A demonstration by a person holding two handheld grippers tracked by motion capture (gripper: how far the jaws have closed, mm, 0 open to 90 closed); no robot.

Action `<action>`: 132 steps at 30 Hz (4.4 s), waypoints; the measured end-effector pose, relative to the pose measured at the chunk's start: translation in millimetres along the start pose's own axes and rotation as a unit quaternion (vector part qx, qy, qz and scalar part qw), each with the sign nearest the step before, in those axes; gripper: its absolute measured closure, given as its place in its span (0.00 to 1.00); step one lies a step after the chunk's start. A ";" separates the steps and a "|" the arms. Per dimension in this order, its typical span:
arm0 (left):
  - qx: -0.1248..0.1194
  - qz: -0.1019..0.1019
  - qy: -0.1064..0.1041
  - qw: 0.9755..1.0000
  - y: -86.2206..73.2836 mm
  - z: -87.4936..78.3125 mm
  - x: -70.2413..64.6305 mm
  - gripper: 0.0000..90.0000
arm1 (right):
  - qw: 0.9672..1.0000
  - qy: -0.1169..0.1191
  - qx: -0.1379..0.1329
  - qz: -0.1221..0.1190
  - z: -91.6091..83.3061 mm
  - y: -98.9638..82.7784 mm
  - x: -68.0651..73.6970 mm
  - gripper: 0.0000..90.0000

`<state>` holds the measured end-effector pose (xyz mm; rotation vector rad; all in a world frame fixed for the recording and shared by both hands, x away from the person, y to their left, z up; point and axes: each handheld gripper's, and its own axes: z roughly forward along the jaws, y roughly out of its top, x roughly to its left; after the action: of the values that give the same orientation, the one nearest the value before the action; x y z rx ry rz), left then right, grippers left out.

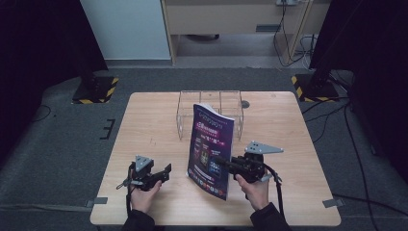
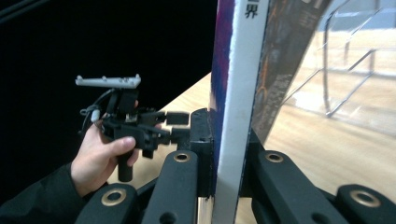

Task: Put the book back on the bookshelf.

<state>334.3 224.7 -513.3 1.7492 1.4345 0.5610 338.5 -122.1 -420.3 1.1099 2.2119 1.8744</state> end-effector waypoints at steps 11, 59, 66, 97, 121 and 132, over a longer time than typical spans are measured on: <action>0.038 0.024 0.031 0.999 -6.4 11.7 1.5 0.22 | 0.999 -0.039 -0.021 -0.024 -19.4 22.2 -2.5 0.92; 0.065 0.052 0.050 0.995 -10.5 24.2 -1.9 0.11 | 0.982 -0.168 -0.074 -0.052 -64.6 75.9 -38.5 0.92; 0.065 0.053 0.049 0.995 -10.4 24.3 -1.9 0.11 | 0.979 -0.181 -0.076 -0.049 -61.9 80.2 -42.6 0.92; 0.065 0.053 0.050 0.995 -10.4 24.4 -1.9 0.11 | 0.965 -0.242 -0.101 -0.035 -21.1 83.5 -78.1 0.92; 0.066 0.053 0.050 0.995 -10.4 24.4 -1.9 0.10 | 0.952 -0.284 -0.114 -0.029 5.3 74.5 -90.5 0.92; 0.067 0.054 0.049 0.995 -10.2 24.7 -2.0 0.10 | 0.948 -0.293 -0.118 -0.037 18.8 68.0 -93.2 0.92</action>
<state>346.1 216.0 -535.7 1.9374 1.4811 0.6290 449.5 -154.6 -403.8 1.3005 1.6311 1.4689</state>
